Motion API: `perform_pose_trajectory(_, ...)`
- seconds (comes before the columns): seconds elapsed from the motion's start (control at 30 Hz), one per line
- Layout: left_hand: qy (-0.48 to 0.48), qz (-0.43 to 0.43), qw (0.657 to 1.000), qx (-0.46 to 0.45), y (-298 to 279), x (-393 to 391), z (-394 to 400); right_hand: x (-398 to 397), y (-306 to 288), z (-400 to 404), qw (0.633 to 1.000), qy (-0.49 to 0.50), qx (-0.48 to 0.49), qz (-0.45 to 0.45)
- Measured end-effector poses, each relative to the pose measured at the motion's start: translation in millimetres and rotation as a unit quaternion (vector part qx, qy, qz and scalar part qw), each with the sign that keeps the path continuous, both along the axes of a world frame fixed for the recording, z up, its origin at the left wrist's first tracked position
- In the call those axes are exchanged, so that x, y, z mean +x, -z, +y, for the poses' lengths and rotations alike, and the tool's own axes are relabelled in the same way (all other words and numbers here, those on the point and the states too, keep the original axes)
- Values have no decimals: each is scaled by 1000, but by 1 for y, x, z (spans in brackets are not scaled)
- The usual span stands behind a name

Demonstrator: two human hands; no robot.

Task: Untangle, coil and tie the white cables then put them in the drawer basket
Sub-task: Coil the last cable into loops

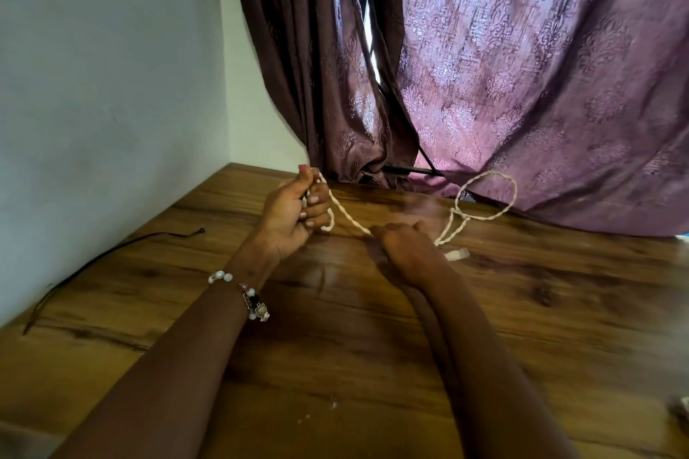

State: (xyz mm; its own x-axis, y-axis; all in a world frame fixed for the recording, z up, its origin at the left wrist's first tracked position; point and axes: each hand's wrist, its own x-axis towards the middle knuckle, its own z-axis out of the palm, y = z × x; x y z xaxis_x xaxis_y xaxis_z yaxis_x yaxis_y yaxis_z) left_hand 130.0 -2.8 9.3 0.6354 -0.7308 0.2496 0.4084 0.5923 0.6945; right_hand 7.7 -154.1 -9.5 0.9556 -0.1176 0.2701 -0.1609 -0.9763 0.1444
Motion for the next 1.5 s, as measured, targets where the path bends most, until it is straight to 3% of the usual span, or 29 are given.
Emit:
perform_pose_trajectory(0.13,-75,6,997,2,2,1,-2,-6,-21,26,994,-33,-33,101)
perform_pose_trajectory(0.27,-125,-55,990,26,2,-3,-5,-9,-27,46,988,-55,-83,120)
perform_pose_trajectory(0.47,-114,-155,966,172,17,-11,-15,-3,-33,42,975,-83,-179,-105)
perform_pose_trajectory(0.6,1,-311,913,262,18,-19,-14,-11,-38,25,960,-40,-169,-218)
perform_pose_trajectory(0.73,150,-260,917,263,14,-24,-8,-17,-36,-14,968,30,-66,-240)
perform_pose_trajectory(0.87,245,-191,938,157,7,-22,0,-29,-26,-43,947,79,92,-299)
perform_pose_trajectory(1.0,239,-109,963,53,4,-18,8,-31,-14,-48,947,103,98,-288)
perform_pose_trajectory(1.13,207,-44,977,-8,2,-14,6,-22,-6,-41,944,206,45,-253)
perform_pose_trajectory(1.3,82,51,995,-14,1,-10,-1,-14,-4,-36,959,71,76,-264)
perform_pose_trajectory(1.4,21,85,996,-33,0,-7,-1,-7,-5,-25,961,7,39,-275)
perform_pose_trajectory(1.5,-4,99,992,-72,0,-7,1,-4,-7,-13,985,26,-18,-169)
